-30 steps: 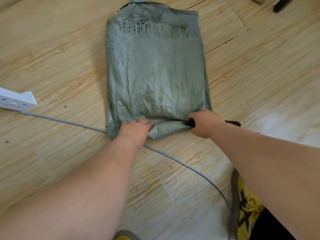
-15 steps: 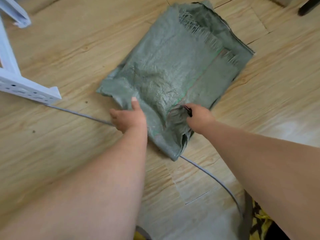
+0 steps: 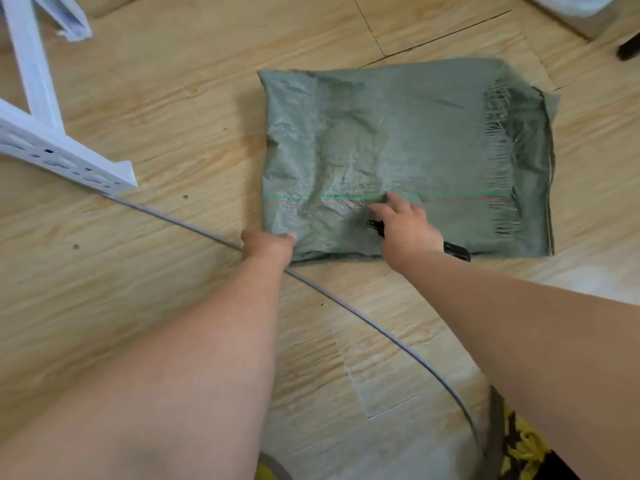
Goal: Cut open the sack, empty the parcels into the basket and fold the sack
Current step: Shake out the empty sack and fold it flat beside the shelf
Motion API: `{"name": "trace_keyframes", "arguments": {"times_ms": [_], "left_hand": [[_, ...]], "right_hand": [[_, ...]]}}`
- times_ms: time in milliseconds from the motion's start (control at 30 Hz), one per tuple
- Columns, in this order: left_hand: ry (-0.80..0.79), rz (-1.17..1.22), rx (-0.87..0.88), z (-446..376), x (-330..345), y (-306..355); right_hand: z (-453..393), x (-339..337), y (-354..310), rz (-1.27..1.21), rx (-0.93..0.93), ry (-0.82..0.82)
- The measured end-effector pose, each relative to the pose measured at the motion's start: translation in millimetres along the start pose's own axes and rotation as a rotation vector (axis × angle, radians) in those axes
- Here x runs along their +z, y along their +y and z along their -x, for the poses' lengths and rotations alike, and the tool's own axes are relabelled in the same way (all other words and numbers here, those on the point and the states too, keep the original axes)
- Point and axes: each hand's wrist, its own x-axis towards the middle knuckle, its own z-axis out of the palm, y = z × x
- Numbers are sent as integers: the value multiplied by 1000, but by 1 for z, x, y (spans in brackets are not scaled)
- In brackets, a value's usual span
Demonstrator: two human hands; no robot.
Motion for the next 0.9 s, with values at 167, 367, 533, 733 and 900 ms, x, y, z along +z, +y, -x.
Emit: {"name": "trace_keyframes", "arguments": {"times_ms": [167, 367, 533, 733, 900], "left_hand": [[-30, 37, 22, -11, 7, -25], [236, 234, 185, -9, -13, -2], [196, 268, 557, 26, 3, 41], [-215, 68, 1059, 93, 52, 68], [-402, -128, 1161, 114, 76, 68]], "right_hand": [[-4, 3, 15, -84, -59, -298], [4, 17, 7, -408, 19, -183], [-1, 10, 1, -980, 209, -264], [1, 5, 0, -1437, 368, -177], [15, 9, 43, -1678, 549, -18]]}}
